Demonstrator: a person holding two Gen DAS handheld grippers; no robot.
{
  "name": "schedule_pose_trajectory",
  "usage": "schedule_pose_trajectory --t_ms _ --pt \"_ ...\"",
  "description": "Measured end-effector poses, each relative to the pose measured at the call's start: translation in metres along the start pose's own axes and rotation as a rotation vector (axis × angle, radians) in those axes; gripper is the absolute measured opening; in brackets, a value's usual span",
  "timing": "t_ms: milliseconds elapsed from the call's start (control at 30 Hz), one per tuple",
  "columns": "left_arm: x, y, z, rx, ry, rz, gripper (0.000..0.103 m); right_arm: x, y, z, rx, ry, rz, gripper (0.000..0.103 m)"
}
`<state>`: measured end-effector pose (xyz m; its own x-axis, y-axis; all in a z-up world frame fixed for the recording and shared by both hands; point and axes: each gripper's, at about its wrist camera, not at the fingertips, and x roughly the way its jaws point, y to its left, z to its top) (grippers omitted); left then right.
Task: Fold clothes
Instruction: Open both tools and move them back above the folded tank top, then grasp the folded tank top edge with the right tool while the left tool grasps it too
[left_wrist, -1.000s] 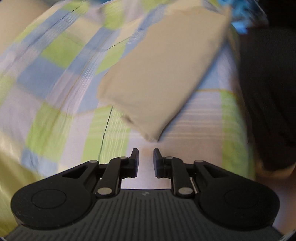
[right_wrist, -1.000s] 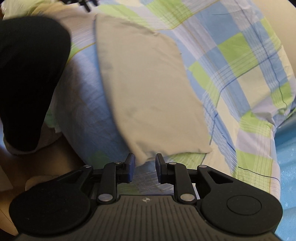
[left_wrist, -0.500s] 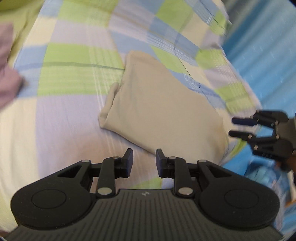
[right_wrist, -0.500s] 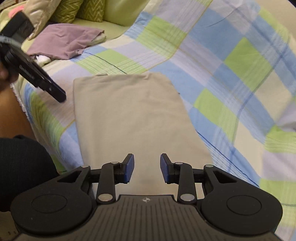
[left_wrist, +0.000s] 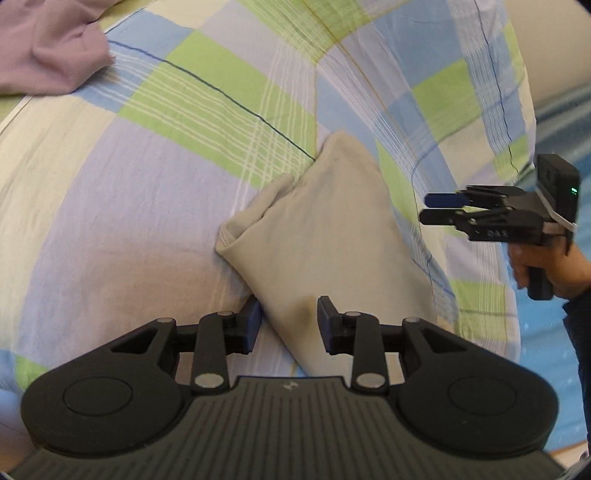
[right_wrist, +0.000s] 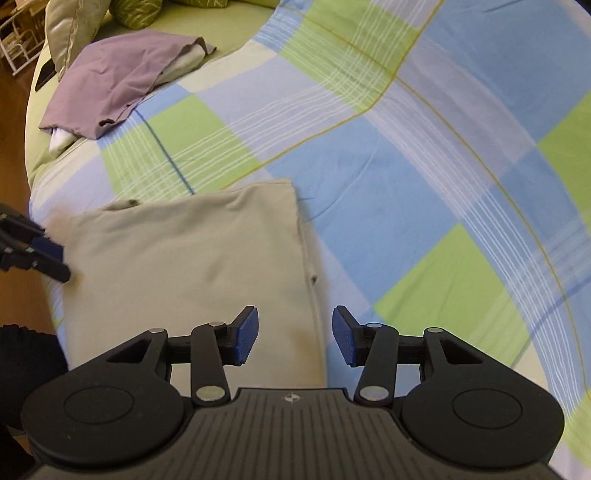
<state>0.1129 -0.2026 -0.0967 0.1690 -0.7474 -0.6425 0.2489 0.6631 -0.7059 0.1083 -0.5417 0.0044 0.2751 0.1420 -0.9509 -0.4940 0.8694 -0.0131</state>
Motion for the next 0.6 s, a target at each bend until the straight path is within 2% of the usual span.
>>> schedule_pose_trajectory --t_ms 300,333,400,467,500,600 --pt "0.002 0.005 0.003 -0.067 0.01 -0.005 0.027 0.06 -0.032 0.039 -0.036 0.108 0.191 0.048" --pt "0.002 0.006 0.003 -0.072 0.009 -0.007 0.026 0.064 -0.033 0.04 -0.033 0.115 0.207 0.051" --pt "0.001 0.007 0.002 -0.089 0.004 -0.01 0.025 0.065 -0.036 0.043 -0.011 0.11 0.233 0.05" --pt "0.001 0.007 0.001 -0.097 0.002 -0.008 0.022 0.064 -0.038 0.044 0.01 0.114 0.262 0.038" --pt "0.001 0.007 0.001 -0.103 0.003 -0.011 0.022 0.064 -0.038 0.043 0.012 0.118 0.274 0.025" --pt "0.0 0.009 0.0 -0.117 0.002 -0.023 0.022 0.063 -0.034 0.042 0.01 0.119 0.282 0.023"
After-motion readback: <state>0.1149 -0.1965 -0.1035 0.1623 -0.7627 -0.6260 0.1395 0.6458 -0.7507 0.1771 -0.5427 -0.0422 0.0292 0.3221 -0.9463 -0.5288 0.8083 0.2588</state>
